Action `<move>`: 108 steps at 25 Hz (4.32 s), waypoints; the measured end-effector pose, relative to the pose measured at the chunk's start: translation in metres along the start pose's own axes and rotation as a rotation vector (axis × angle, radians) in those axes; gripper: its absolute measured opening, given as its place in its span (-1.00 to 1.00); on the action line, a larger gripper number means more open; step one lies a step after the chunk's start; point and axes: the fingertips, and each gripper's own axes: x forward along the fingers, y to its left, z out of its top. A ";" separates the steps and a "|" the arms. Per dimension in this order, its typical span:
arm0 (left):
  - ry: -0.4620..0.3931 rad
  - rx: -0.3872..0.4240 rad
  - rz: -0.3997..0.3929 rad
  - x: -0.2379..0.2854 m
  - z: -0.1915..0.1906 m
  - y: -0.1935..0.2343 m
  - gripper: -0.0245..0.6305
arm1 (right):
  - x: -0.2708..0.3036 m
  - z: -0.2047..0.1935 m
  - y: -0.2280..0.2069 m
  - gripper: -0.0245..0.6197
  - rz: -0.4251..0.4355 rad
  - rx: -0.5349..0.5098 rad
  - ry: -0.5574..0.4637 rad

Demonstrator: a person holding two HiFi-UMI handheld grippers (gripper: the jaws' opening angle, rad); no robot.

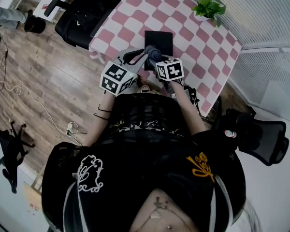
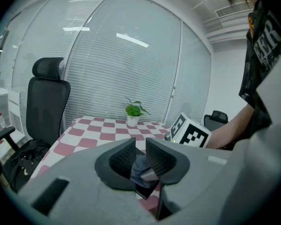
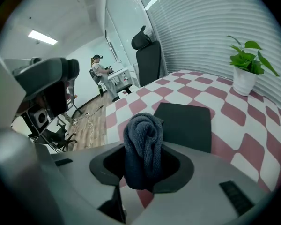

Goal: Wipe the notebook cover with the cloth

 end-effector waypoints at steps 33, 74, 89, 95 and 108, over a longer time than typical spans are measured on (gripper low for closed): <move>0.033 0.014 -0.058 0.024 -0.007 -0.041 -0.70 | -0.021 -0.053 -0.045 -0.51 -0.063 0.025 0.049; 0.020 -0.065 0.201 -0.043 -0.032 -0.091 -0.70 | -0.125 -0.025 -0.007 -0.51 0.041 0.013 -0.240; -0.027 0.006 0.093 -0.128 -0.043 -0.098 -0.70 | -0.125 -0.048 0.083 -0.51 -0.038 0.080 -0.290; -0.048 0.024 0.013 -0.181 -0.062 -0.099 -0.70 | -0.130 -0.064 0.145 -0.51 -0.076 0.145 -0.333; -0.072 0.027 -0.134 -0.211 -0.084 -0.130 -0.70 | -0.167 -0.106 0.185 -0.51 -0.191 0.148 -0.343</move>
